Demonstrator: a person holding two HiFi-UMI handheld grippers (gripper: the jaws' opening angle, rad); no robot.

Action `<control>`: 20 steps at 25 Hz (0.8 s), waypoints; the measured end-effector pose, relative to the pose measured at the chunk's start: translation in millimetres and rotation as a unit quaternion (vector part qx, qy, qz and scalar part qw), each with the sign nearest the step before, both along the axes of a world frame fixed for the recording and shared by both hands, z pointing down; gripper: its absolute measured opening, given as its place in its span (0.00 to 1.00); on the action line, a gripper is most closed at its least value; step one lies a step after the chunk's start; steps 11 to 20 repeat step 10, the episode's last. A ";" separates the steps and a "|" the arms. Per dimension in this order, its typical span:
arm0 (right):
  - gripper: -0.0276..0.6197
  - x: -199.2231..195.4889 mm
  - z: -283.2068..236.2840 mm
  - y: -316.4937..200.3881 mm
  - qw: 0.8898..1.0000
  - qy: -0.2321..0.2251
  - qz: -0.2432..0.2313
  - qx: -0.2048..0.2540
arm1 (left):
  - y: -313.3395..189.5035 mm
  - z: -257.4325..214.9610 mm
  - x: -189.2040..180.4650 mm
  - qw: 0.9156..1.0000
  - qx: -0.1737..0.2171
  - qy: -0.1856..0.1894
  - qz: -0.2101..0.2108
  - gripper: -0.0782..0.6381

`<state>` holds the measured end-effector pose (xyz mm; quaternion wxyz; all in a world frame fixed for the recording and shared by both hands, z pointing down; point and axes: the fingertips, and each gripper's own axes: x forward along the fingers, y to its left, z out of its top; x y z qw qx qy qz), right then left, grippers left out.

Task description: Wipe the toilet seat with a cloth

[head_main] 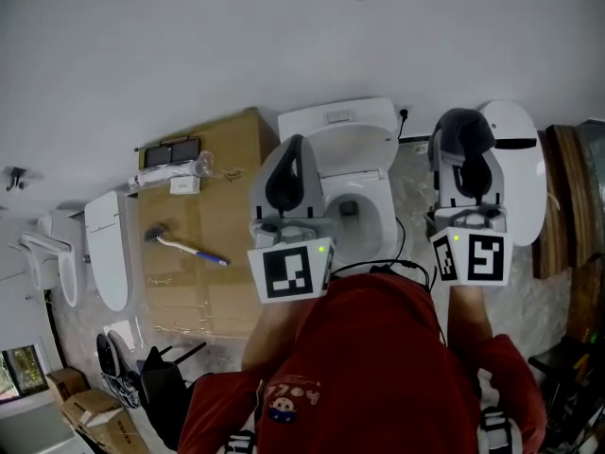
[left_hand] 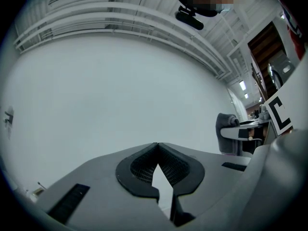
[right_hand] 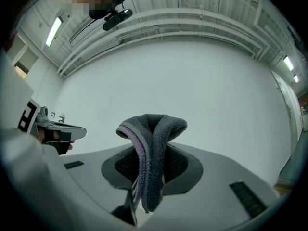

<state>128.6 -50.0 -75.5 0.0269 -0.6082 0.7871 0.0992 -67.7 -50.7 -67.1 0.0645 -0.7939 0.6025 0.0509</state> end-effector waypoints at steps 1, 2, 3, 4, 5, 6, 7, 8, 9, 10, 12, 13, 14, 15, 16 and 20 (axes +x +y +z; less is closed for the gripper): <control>0.18 0.8 -0.3 -0.6 1.000 -0.001 0.001 0.000 | -0.5 0.1 0.3 1.000 -0.001 0.000 0.000 0.13; 0.18 0.7 -0.6 -1.4 1.000 -0.001 0.002 0.000 | -1.1 0.2 -0.1 1.000 -0.002 0.001 0.001 0.13; 0.18 -0.2 -0.5 -1.9 1.000 -0.001 0.002 0.001 | -1.7 0.5 -1.0 1.000 -0.002 0.002 0.001 0.13; 0.18 -1.5 0.1 -2.4 1.000 0.000 0.002 0.001 | -2.3 1.1 -2.1 1.000 -0.001 0.004 0.001 0.13; 0.18 -2.9 1.1 -2.8 1.000 0.001 0.002 0.001 | -2.7 2.0 -3.2 1.000 -0.001 0.007 0.001 0.13; 0.18 -4.1 2.2 -2.8 1.000 0.001 0.001 0.000 | -2.5 3.0 -4.1 1.000 -0.002 0.009 0.000 0.13; 0.18 -5.0 3.3 -2.3 1.000 0.002 0.002 -0.001 | -1.8 4.0 -4.9 1.000 -0.003 0.010 -0.001 0.13; 0.18 -5.5 4.3 -1.7 1.000 0.002 0.002 -0.002 | -0.7 4.9 -5.5 1.000 -0.003 0.009 -0.003 0.13; 0.18 -5.8 5.1 -0.9 1.000 0.002 0.004 -0.003 | 0.4 5.5 -5.9 1.000 -0.003 0.006 -0.006 0.13; 0.18 -6.0 5.9 -0.1 1.000 0.002 0.005 -0.003 | 1.4 6.1 -6.2 1.000 -0.003 0.004 -0.009 0.13; 0.18 -6.0 5.9 -0.1 1.000 0.002 0.005 -0.003 | 1.4 6.1 -6.2 1.000 -0.003 0.004 -0.009 0.13; 0.18 -6.0 5.9 -0.1 1.000 0.002 0.005 -0.003 | 1.4 6.1 -6.2 1.000 -0.003 0.004 -0.009 0.13; 0.18 -6.0 5.9 -0.1 1.000 0.002 0.005 -0.003 | 1.4 6.1 -6.2 1.000 -0.003 0.004 -0.009 0.13; 0.18 -6.0 5.9 -0.1 1.000 0.002 0.005 -0.003 | 1.4 6.1 -6.2 1.000 -0.003 0.004 -0.009 0.13; 0.18 -6.0 5.9 -0.1 1.000 0.002 0.005 -0.003 | 1.4 6.1 -6.2 1.000 -0.003 0.004 -0.009 0.13; 0.18 -6.0 5.9 -0.1 1.000 0.002 0.005 -0.003 | 1.4 6.1 -6.2 1.000 -0.003 0.004 -0.009 0.13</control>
